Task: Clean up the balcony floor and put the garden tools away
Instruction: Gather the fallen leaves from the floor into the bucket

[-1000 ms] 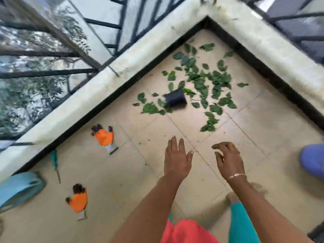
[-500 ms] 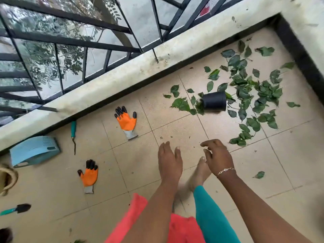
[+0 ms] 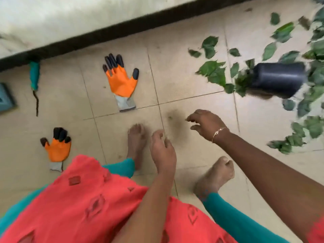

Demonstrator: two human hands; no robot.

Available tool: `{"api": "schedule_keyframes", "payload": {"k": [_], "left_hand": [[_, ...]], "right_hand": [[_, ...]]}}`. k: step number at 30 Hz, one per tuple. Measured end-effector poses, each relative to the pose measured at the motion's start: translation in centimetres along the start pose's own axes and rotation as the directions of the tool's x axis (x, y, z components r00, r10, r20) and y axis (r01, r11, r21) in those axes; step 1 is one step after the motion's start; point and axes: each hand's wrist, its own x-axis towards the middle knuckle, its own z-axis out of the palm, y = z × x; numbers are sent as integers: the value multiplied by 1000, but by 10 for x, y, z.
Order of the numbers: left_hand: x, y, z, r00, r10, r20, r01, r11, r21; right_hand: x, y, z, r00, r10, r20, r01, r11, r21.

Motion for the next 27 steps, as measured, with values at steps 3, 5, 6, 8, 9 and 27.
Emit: {"api": "schedule_keyframes", "payload": {"k": [3,5,6,8,9,27], "left_hand": [[48,-75,42,999,1,-32,2,994,113],[66,-113,57,993,121,12,-119,950,287],[73,-133,63,965,253,63,-258,887,384],[84,-171,70,837,515,186,-523,650,552],[90,-193,72,756,610,238,-606,515,607],[195,-140,105,480,873,80,-663,301,686]], "right_hand": [[74,12,33,991,-129,39,130,991,-13],[114,21,51,947,-321,5,319,940,-125],[130,27,62,913,-408,-6,400,899,-180],[154,36,81,828,-559,-34,529,801,-280],[160,40,88,781,-622,-56,576,752,-321],[148,94,55,655,-755,24,742,637,-207]]}}
